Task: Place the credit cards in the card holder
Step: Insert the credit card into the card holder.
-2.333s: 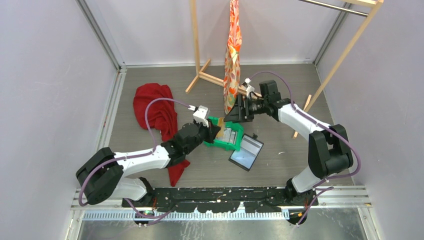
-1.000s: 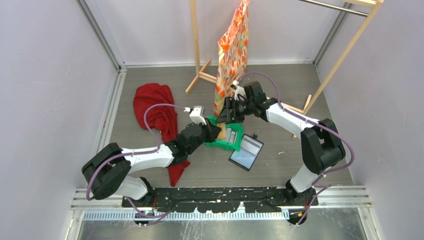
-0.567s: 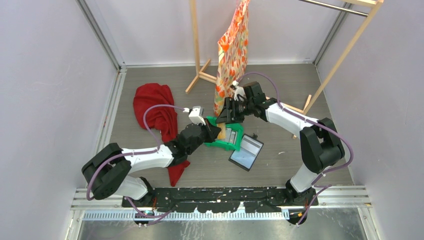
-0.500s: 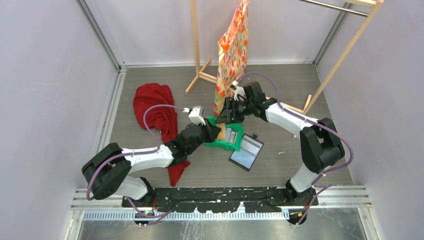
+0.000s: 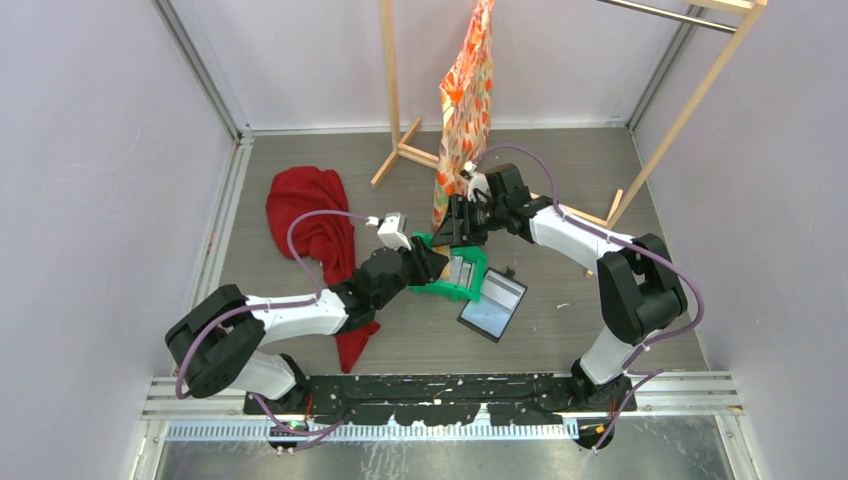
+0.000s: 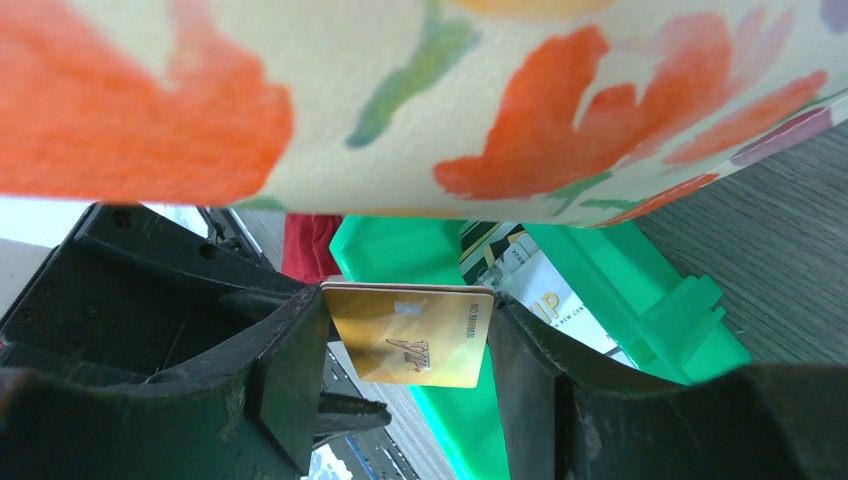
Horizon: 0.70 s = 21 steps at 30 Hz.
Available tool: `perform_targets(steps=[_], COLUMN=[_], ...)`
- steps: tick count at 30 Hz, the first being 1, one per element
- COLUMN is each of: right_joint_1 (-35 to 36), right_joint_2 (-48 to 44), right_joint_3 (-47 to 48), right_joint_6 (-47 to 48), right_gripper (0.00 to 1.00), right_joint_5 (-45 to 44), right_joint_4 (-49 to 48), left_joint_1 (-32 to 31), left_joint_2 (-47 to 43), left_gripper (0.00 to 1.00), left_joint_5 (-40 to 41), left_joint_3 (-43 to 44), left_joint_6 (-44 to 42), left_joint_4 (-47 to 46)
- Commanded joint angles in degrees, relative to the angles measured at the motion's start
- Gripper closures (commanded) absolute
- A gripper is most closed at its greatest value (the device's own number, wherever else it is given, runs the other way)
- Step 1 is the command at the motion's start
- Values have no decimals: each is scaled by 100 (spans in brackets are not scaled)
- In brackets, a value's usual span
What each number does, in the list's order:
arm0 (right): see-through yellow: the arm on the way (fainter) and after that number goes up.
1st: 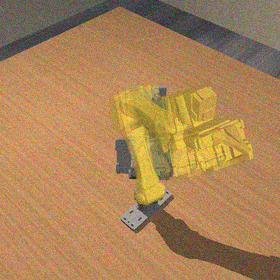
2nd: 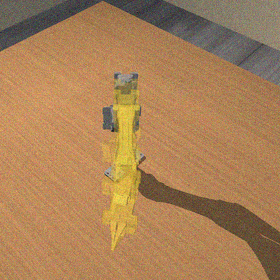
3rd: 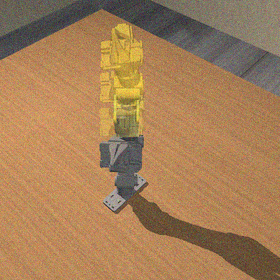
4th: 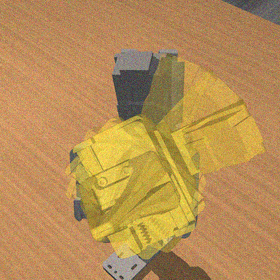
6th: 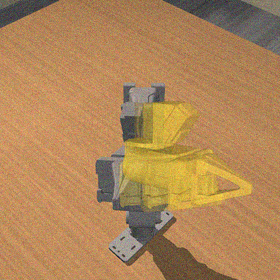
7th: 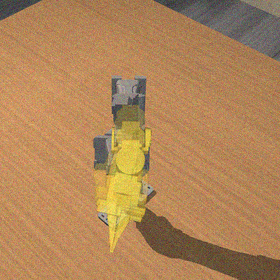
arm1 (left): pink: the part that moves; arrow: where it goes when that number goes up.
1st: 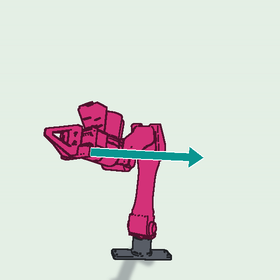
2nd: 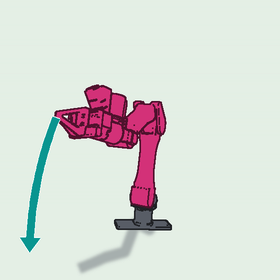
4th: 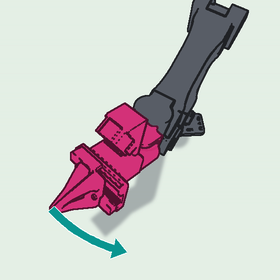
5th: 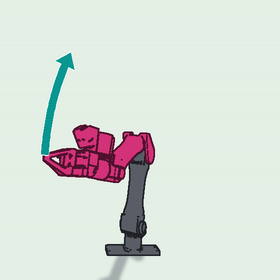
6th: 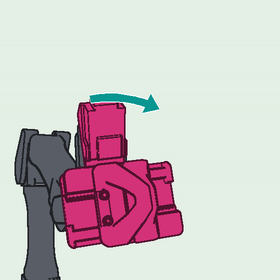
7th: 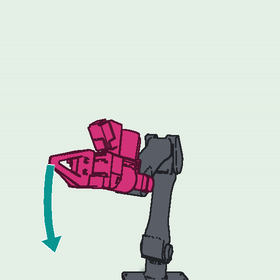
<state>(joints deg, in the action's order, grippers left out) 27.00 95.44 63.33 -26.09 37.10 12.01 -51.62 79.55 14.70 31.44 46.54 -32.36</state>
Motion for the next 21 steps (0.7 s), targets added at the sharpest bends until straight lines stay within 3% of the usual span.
perform_targets(steps=[1,5,21], right_joint_1=[29,24,26], right_joint_2=[47,39,98], right_joint_3=[151,137,100], right_joint_6=[23,85,162], right_gripper=[63,63,50], right_joint_5=[-18,-4,91], right_joint_4=[-173,-164,-149], left_joint_1=[46,68,173], left_joint_2=[67,130,499], left_gripper=[56,51,49], left_joint_5=[-43,-88,-437], left_joint_3=[-45,-62,37], left_joint_6=[48,54,105], left_joint_4=[-257,-261,-211])
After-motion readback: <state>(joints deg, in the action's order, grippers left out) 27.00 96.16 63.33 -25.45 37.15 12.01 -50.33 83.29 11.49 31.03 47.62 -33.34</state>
